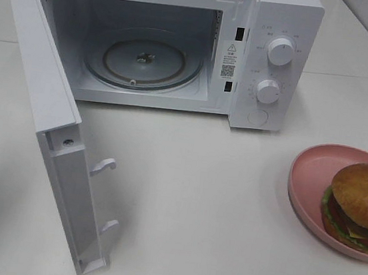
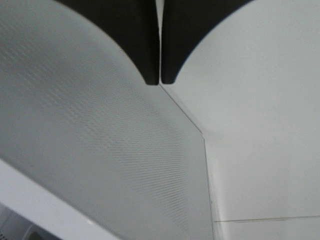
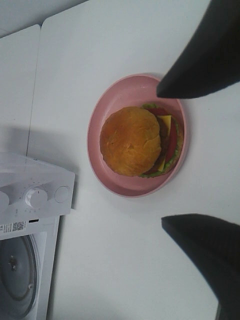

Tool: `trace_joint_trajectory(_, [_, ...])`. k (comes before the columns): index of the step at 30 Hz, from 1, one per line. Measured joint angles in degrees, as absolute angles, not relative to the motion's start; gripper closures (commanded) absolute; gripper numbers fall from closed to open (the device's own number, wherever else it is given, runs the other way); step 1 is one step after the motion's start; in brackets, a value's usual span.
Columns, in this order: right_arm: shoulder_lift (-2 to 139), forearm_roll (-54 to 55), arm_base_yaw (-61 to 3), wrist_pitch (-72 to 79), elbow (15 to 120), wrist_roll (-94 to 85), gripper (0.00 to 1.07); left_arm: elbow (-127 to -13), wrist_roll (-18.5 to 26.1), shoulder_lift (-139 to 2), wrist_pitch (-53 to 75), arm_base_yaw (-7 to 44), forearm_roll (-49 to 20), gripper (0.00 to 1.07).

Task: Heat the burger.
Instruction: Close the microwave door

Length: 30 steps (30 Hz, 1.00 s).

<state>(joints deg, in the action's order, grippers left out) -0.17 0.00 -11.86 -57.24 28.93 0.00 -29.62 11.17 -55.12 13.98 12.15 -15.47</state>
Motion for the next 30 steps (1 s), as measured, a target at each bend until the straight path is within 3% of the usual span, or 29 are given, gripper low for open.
trace_joint_trajectory(5, [-0.2, 0.0, -11.9, -57.2, 28.9, 0.0, 0.47, -29.6, 13.4, -62.6, 8.1, 12.8, -15.5, 1.06])
trace_joint_trajectory(11, [-0.2, 0.0, -11.9, -57.2, 28.9, 0.0, 0.47, -30.8, 17.1, -71.7, -1.0, 17.1, -15.5, 1.06])
trace_joint_trajectory(30, [-0.2, 0.0, -11.9, -57.2, 28.9, 0.0, 0.47, -32.4, 17.3, -89.6, -23.1, 28.5, -15.8, 1.06])
